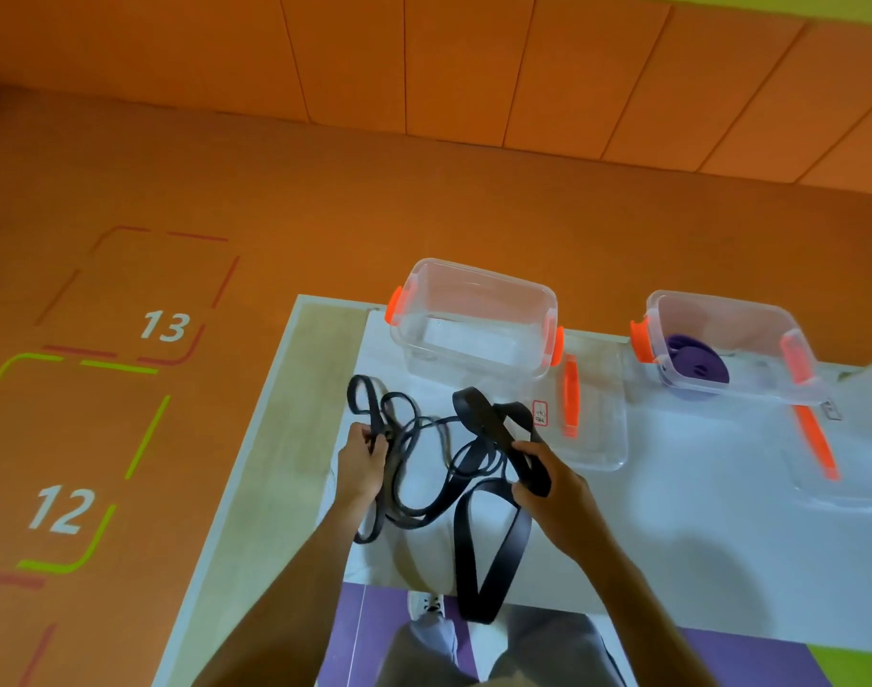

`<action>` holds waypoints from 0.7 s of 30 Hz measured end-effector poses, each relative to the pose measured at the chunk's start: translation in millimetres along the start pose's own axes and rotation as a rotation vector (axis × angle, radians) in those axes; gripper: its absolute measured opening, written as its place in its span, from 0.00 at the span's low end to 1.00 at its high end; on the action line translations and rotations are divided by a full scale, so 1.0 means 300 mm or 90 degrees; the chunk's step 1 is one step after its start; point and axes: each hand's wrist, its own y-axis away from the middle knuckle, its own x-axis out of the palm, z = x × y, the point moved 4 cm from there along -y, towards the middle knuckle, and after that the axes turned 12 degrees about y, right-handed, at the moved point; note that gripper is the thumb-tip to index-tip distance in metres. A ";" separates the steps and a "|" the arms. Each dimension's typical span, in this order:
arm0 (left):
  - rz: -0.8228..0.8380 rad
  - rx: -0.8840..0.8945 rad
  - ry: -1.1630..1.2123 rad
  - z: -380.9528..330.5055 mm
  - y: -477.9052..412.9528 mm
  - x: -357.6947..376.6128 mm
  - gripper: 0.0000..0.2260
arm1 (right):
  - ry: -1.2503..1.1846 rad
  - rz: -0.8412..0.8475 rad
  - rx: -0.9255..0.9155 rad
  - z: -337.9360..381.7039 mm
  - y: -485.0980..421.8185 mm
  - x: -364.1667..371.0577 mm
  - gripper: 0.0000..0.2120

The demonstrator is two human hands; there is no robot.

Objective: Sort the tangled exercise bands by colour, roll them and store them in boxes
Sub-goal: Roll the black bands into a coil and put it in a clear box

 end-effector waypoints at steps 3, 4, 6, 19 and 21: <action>0.009 -0.072 0.094 0.003 -0.014 0.042 0.11 | -0.013 -0.015 0.008 0.011 -0.003 -0.003 0.22; 0.010 -0.085 0.094 0.008 -0.020 0.049 0.11 | -0.031 -0.026 0.010 0.017 -0.005 -0.013 0.21; -0.007 -0.078 0.046 0.015 -0.027 0.046 0.10 | -0.073 -0.058 0.005 0.028 -0.009 -0.043 0.21; -0.100 0.043 -0.279 0.035 0.014 -0.051 0.11 | -0.046 -0.120 -0.147 0.090 -0.082 -0.268 0.19; -0.103 0.047 -0.340 0.052 0.036 -0.070 0.15 | -0.046 -0.119 -0.152 0.093 -0.096 -0.298 0.18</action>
